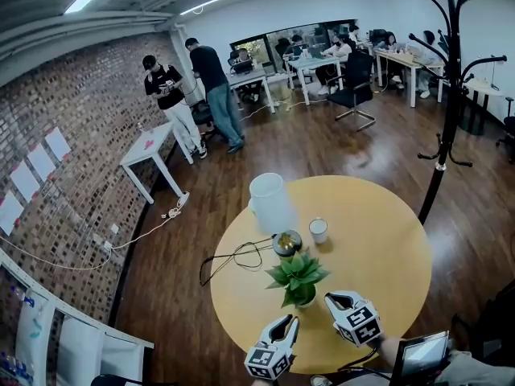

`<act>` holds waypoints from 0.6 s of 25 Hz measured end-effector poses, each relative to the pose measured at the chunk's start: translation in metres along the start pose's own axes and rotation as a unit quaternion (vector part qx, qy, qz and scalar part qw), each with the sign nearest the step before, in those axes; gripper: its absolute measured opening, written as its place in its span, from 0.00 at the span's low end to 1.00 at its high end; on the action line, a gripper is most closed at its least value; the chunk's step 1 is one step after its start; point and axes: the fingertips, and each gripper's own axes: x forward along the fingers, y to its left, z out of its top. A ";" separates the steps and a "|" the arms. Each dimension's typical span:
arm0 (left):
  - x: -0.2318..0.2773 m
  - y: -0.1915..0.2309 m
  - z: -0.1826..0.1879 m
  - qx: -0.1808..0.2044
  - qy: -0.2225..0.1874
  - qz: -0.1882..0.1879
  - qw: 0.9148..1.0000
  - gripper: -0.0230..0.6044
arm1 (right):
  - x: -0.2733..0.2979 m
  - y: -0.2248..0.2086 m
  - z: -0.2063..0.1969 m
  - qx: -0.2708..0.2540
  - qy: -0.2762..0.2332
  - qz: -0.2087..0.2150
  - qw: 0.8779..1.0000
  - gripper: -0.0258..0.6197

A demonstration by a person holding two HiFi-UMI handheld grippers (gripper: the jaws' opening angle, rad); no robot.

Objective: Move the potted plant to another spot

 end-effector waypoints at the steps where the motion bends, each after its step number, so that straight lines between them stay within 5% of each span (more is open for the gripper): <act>1: -0.004 -0.002 0.004 -0.004 -0.006 0.000 1.000 0.09 | -0.003 0.003 0.001 0.002 -0.002 0.000 1.000 0.05; 15: -0.014 -0.038 0.016 -0.009 -0.023 -0.006 1.000 0.04 | -0.050 0.006 -0.004 -0.003 -0.021 -0.007 1.000 0.05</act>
